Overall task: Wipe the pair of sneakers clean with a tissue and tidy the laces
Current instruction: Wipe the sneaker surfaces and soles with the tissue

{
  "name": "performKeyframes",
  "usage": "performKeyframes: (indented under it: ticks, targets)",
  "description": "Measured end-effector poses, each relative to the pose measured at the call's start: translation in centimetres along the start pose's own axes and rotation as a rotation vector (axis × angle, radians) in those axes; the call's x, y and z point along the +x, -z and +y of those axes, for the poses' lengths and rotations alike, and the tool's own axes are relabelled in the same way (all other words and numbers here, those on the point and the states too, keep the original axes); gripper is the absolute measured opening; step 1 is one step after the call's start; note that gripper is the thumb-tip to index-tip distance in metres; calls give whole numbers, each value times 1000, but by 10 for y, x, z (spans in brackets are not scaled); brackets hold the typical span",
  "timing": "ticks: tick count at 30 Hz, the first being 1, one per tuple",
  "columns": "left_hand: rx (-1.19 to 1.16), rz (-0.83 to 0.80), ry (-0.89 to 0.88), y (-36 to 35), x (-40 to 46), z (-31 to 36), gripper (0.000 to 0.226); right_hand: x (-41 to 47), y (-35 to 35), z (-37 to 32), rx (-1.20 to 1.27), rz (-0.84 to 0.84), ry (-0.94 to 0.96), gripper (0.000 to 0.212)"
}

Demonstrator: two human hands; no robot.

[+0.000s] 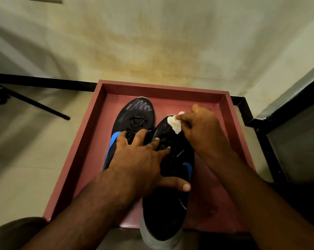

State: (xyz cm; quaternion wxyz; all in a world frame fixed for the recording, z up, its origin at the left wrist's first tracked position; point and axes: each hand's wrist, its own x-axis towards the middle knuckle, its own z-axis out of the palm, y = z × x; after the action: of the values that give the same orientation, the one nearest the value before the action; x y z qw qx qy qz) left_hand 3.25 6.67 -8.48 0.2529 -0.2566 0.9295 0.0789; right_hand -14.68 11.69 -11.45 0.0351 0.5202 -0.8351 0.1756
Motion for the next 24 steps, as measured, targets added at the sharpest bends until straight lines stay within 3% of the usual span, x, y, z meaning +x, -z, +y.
performKeyframes:
  ticks: [3, 8, 10, 13, 15, 16, 20, 24]
  targets:
    - [-49, -1, 7, 1, 1, 0, 115, -2, -9, -7, -161, -283, -59, 25]
    - [-5, 14, -2, -2, 1, 1, 114, -7, 24, -3, -145, -532, -33, 20]
    - [-3, 20, -1, -3, 1, 0, 115, -11, 28, 3, -73, -502, -58, 16]
    - [3, 8, -6, -1, 1, 0, 116, -10, 16, 6, 116, -44, -91, 14]
    - [7, 3, -6, -1, 0, 1, 116, -4, 6, 2, 148, 109, -60, 18]
    - [6, 4, -5, -1, -1, 1, 116, -2, 0, 1, 140, 83, -23, 21]
    - [-42, 27, -3, -1, 0, -1, 115, -5, -14, -6, -164, -349, 127, 30]
    - [-7, 27, -8, -5, 2, 0, 115, -12, 16, -11, -197, -422, 3, 17]
